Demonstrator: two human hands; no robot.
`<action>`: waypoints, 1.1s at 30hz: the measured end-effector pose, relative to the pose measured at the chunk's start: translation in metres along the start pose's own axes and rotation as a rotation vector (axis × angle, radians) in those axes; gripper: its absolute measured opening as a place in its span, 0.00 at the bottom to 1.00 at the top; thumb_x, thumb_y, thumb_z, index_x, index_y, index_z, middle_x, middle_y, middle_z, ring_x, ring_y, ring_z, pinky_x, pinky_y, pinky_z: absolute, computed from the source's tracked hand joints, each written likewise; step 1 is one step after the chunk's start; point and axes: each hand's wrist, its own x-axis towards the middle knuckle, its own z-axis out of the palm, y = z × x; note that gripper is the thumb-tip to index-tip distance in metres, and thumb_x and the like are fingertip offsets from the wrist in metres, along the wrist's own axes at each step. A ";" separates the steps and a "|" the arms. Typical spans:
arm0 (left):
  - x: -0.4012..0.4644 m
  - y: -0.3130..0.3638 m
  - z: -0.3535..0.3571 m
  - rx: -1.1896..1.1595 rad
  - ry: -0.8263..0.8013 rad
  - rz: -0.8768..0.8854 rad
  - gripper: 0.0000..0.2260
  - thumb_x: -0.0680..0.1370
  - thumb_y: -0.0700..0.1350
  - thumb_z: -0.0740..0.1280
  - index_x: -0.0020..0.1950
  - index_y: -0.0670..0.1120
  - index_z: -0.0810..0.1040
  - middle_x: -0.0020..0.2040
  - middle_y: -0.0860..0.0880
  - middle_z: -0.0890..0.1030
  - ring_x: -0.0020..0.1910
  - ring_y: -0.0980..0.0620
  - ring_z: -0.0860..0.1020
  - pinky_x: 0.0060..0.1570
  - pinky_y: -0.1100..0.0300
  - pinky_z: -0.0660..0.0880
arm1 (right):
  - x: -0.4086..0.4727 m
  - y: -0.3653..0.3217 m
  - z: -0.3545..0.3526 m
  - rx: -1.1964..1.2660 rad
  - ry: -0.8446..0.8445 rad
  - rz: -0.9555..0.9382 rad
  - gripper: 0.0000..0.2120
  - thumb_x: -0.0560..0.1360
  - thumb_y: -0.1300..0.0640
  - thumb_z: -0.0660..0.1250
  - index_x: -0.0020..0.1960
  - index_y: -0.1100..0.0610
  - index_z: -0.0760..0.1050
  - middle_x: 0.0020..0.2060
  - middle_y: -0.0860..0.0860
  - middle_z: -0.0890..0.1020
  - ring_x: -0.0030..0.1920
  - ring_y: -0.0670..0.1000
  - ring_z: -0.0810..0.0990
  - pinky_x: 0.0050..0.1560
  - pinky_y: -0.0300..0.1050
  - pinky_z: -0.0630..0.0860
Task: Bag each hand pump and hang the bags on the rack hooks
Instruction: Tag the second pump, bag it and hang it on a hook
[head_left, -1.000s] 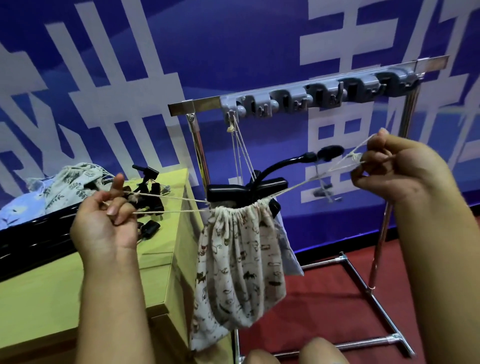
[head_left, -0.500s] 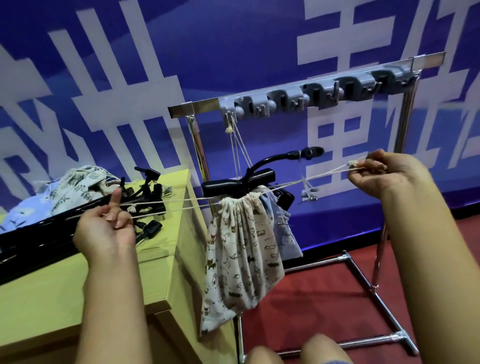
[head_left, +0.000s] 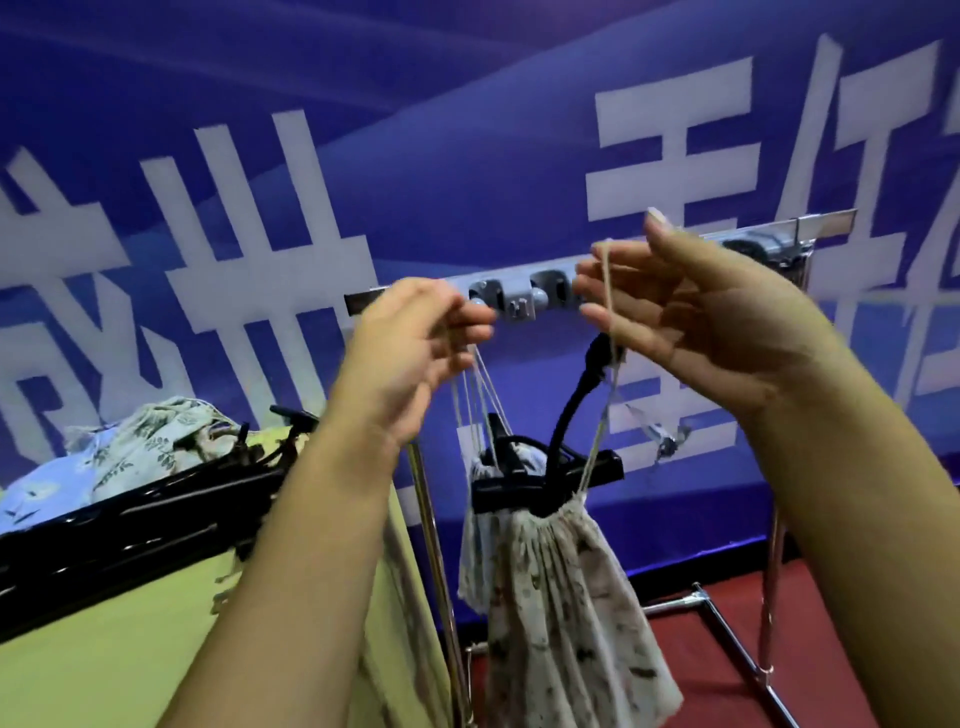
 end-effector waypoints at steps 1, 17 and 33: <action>0.005 0.001 0.015 0.040 -0.063 -0.015 0.09 0.80 0.38 0.59 0.41 0.45 0.71 0.31 0.50 0.82 0.30 0.55 0.79 0.31 0.65 0.71 | 0.002 -0.003 0.007 -0.084 -0.032 0.001 0.17 0.76 0.49 0.62 0.55 0.63 0.76 0.52 0.56 0.82 0.55 0.52 0.81 0.54 0.45 0.80; 0.065 -0.028 0.072 -0.033 -0.332 -0.330 0.10 0.80 0.39 0.59 0.40 0.44 0.73 0.24 0.52 0.70 0.26 0.55 0.69 0.34 0.63 0.72 | 0.078 0.007 -0.022 -0.960 0.148 -0.021 0.07 0.74 0.59 0.65 0.38 0.55 0.79 0.36 0.55 0.78 0.39 0.51 0.74 0.42 0.46 0.75; 0.134 -0.058 0.036 0.786 -0.133 0.025 0.09 0.80 0.40 0.59 0.40 0.44 0.71 0.29 0.48 0.72 0.26 0.53 0.71 0.33 0.61 0.70 | 0.155 0.049 -0.038 -0.725 -0.123 0.092 0.10 0.77 0.61 0.63 0.37 0.57 0.76 0.28 0.52 0.71 0.29 0.49 0.67 0.32 0.42 0.63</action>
